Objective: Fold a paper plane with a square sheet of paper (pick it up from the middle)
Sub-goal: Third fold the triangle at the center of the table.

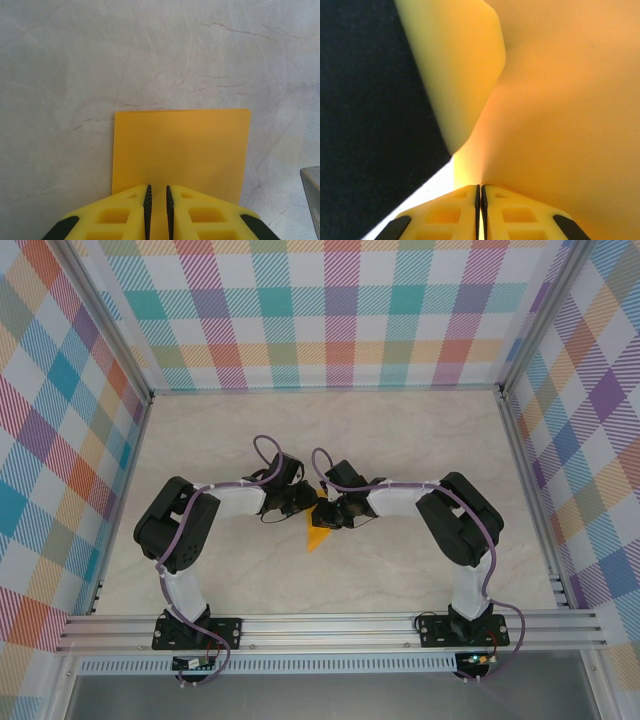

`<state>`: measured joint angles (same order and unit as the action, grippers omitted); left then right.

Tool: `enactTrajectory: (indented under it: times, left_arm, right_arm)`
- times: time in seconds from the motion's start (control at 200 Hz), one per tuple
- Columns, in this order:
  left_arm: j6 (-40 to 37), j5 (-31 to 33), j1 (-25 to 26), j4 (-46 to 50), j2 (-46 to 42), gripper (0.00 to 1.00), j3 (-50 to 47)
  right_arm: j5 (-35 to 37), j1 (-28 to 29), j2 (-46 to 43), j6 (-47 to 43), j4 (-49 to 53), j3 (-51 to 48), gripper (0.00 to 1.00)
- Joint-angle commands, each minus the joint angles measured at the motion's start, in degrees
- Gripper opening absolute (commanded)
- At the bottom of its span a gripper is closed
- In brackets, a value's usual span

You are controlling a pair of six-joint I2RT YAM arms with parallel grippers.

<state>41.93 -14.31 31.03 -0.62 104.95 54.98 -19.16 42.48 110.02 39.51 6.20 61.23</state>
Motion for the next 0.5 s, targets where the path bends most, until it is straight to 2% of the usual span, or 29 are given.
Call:
enactTrajectory:
  times: [0.0, 0.335, 0.495]
  left_arm:
    - [-0.93, -1.58, -0.35, 1.34, -1.47, 0.18, 0.83]
    - [-0.45, -1.45, -0.35, 1.33, -2.84, 0.18, 0.77]
    - [1.33, 1.96, -0.57, 1.87, -6.84, 0.19, -0.86]
  right_arm:
    - [-1.47, 0.1, -0.24, -1.97, 1.75, -0.06, 0.12]
    - [-1.63, 0.06, 0.29, -2.22, 1.79, -0.15, 0.12]
    - [-1.5, 0.06, 0.88, -1.87, 1.67, 0.29, 0.12]
